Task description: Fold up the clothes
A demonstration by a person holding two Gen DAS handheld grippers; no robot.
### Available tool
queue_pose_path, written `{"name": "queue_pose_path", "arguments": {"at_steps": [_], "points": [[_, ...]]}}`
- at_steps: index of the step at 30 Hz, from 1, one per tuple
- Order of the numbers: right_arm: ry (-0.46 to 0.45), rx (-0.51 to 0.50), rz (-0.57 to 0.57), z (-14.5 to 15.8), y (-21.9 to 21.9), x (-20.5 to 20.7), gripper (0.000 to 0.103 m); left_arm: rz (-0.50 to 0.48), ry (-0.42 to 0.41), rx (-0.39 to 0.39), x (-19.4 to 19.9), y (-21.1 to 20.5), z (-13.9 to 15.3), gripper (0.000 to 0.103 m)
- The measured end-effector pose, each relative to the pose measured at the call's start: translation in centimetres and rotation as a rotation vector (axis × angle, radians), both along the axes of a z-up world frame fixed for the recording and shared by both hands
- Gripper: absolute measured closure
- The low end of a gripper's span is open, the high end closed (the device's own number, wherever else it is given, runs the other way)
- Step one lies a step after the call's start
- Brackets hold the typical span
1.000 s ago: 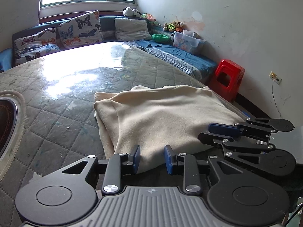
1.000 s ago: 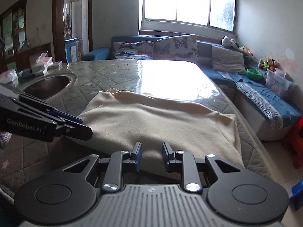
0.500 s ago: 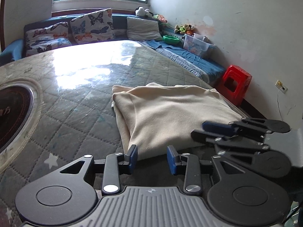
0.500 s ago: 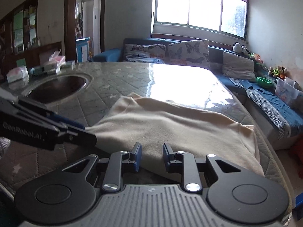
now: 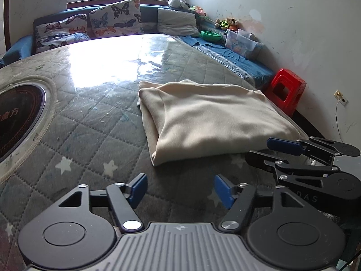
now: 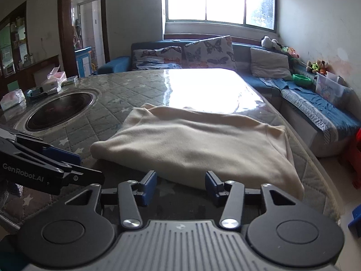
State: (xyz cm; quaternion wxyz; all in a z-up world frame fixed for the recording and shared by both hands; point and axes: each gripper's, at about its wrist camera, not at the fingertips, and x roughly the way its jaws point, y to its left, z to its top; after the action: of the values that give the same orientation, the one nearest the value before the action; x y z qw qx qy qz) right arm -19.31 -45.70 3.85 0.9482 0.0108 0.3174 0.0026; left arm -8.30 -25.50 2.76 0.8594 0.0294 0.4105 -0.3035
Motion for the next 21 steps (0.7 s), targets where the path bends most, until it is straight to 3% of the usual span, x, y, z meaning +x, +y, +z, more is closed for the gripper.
{"name": "queue_pose_path", "arguments": {"at_steps": [4, 10, 13, 21], "points": [[0.013, 0.006, -0.029, -0.2, -0.1, -0.3, 0.040, 0.009, -0.004, -0.001, -0.5, 0.3, 0.1, 0.016], [0.010, 0.013, -0.057, -0.2, -0.2, -1.0, 0.026, 0.013, -0.023, -0.007, -1.1, 0.6, 0.4, 0.004], [0.011, 0.005, -0.074, -0.1, -0.1, -1.2, 0.013, 0.015, -0.032, -0.006, -1.3, 0.7, 0.5, 0.002], [0.001, -0.018, -0.111, -0.3, 0.0, -2.1, 0.004, 0.017, -0.037, -0.005, -2.2, 0.8, 0.4, 0.000]]}}
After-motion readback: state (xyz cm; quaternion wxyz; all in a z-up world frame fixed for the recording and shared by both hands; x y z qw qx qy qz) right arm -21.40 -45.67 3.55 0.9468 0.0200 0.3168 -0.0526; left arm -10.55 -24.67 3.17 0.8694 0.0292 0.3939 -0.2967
